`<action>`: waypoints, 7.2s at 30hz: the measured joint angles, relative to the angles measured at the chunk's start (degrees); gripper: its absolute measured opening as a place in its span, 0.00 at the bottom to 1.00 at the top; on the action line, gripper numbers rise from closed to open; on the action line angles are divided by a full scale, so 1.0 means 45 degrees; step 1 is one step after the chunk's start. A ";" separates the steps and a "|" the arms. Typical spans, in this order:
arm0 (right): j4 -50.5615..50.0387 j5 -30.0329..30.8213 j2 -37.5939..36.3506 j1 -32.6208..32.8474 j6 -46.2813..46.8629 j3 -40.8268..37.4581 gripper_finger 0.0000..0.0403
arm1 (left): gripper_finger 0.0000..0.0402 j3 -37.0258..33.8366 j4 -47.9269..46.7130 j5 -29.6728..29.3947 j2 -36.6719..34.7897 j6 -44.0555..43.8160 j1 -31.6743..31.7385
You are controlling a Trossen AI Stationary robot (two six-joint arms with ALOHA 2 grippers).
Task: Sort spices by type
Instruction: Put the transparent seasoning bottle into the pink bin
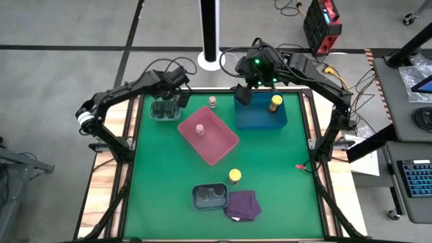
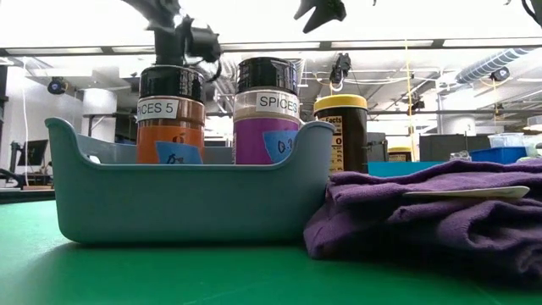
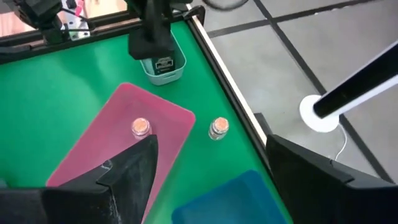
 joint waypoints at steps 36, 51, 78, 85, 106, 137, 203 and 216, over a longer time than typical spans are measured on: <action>0.2143 -0.0613 0.6024 -0.1469 0.6681 0.1573 0.62 | 0.59 0.1194 0.1552 0.3542 -0.7034 0.2042 -0.4323; 0.2036 -0.0287 0.8269 -0.1501 0.7159 0.1957 0.77 | 0.59 0.1044 0.1413 0.3317 -0.6523 0.2450 -0.4318; 0.2418 0.0062 0.9746 -0.1501 0.7208 0.1943 0.71 | 0.59 0.1044 0.1266 0.3317 -0.6105 0.2450 -0.4318; 0.2704 0.0082 0.9831 -0.1501 0.7270 0.1943 0.61 | 0.59 0.1044 0.1264 0.3317 -0.6110 0.2450 -0.4318; 0.2785 0.0035 0.9831 -0.1554 0.7013 0.1943 0.19 | 0.59 0.1044 0.1269 0.3303 -0.6057 0.2448 -0.4318; 0.5203 0.0826 0.8976 -0.1962 0.6386 0.1939 0.53 | 0.59 0.1059 0.1264 0.3288 -0.6188 0.2450 -0.4318; 0.6700 0.0288 0.8962 -0.1632 0.7158 -0.0568 0.41 | 0.59 0.1068 0.1274 0.3288 -0.6164 0.2455 -0.4318; 0.6223 0.0349 0.8930 -0.1632 0.6698 -0.0189 0.40 | 0.59 0.1068 0.1273 0.3283 -0.6164 0.2455 -0.4318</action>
